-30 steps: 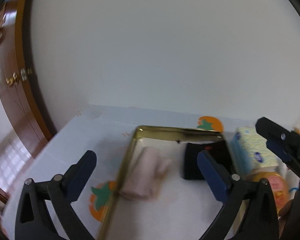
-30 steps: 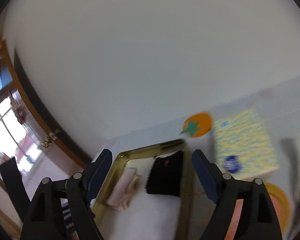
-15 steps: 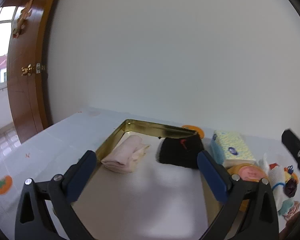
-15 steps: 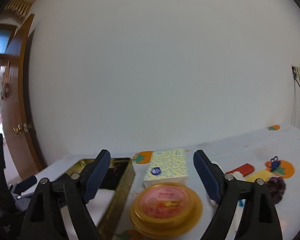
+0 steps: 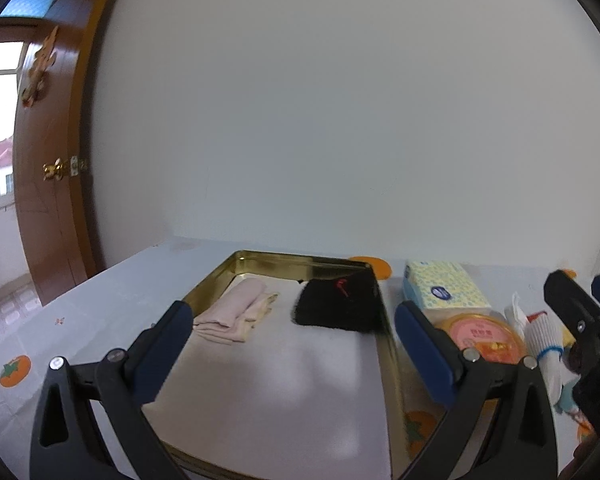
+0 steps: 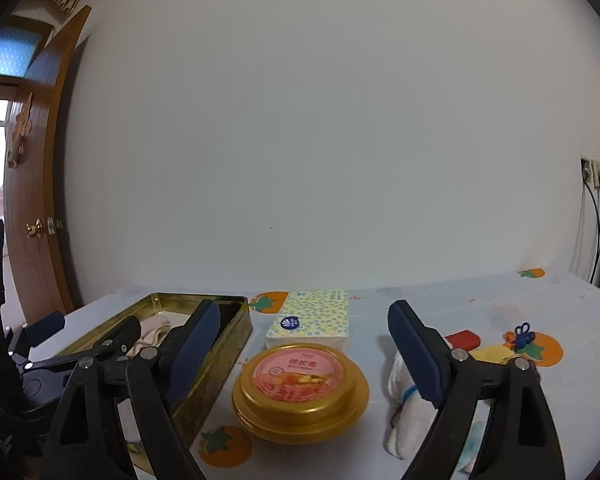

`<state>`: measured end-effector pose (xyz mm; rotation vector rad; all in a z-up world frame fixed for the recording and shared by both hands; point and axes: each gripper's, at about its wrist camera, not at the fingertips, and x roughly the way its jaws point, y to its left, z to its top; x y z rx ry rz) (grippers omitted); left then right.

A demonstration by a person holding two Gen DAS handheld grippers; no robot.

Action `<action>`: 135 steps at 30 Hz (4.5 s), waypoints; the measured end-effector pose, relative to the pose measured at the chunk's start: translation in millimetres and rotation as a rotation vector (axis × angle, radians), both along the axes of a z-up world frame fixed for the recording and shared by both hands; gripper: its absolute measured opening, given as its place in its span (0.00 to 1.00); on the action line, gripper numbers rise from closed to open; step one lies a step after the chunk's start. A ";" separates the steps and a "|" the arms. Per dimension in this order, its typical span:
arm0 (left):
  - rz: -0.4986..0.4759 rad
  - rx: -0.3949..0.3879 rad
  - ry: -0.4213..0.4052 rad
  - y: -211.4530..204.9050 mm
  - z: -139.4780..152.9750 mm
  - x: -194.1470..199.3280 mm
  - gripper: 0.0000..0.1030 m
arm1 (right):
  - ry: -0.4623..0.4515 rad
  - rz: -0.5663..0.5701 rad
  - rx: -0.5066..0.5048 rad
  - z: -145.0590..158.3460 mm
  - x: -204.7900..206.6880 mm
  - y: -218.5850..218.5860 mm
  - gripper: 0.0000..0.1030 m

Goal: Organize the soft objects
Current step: 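Lift both open grippers away from the tray toward the remaining items, then grasp the pink plush with the right gripper, then grasp the light blue plush with the left gripper while the right gripper holds the pink plush, then carry both plushes over the gold tray and open both grippers to drop them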

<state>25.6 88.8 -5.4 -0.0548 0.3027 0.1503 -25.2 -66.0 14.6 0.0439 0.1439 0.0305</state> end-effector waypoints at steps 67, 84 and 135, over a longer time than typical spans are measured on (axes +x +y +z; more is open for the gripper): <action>-0.464 0.201 0.191 -169.1 -12.3 -13.7 0.99 | 0.667 0.155 -0.049 -54.6 0.7 -162.1 0.31; -0.784 0.195 0.408 -251.4 -33.2 -4.8 0.71 | 0.403 0.027 0.261 -38.3 -47.8 -229.6 0.31; -0.759 -0.304 0.121 -111.6 5.0 -21.5 0.18 | 0.335 -0.078 0.295 -35.8 -61.3 -237.7 0.30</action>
